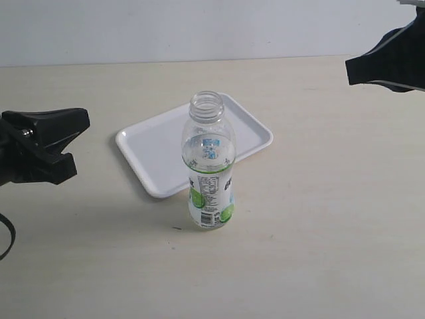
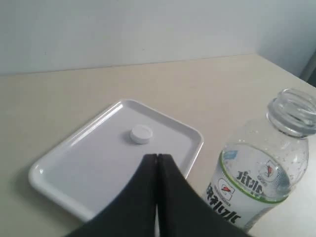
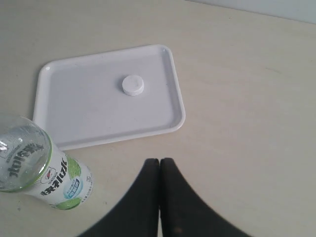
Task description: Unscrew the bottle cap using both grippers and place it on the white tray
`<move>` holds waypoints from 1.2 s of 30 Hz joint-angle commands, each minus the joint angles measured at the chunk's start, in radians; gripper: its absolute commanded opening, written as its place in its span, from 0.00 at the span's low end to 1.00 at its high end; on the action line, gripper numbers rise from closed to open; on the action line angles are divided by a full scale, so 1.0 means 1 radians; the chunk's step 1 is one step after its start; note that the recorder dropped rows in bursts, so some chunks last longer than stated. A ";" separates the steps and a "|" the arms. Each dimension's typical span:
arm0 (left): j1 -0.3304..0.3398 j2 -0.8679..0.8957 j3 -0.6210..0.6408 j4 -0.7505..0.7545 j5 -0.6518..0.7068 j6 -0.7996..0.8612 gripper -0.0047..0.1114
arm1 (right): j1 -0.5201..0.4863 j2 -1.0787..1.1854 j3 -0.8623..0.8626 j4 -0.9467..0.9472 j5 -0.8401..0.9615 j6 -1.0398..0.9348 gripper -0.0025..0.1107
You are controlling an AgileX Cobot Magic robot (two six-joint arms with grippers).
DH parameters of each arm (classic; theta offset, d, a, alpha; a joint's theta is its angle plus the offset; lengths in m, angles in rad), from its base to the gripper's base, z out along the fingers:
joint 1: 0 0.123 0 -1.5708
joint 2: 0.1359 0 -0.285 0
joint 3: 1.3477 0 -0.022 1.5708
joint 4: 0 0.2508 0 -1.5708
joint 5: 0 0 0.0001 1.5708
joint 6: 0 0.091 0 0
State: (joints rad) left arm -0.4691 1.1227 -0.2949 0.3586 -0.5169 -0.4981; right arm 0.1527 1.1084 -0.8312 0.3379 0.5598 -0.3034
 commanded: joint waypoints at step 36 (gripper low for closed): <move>0.104 -0.750 0.031 -0.022 0.713 0.072 0.04 | -0.001 -0.015 0.004 0.003 -0.010 -0.007 0.02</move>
State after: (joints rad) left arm -0.3699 0.4800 -0.2819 0.3322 0.1652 -0.4272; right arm 0.1527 1.0984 -0.8312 0.3379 0.5594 -0.3034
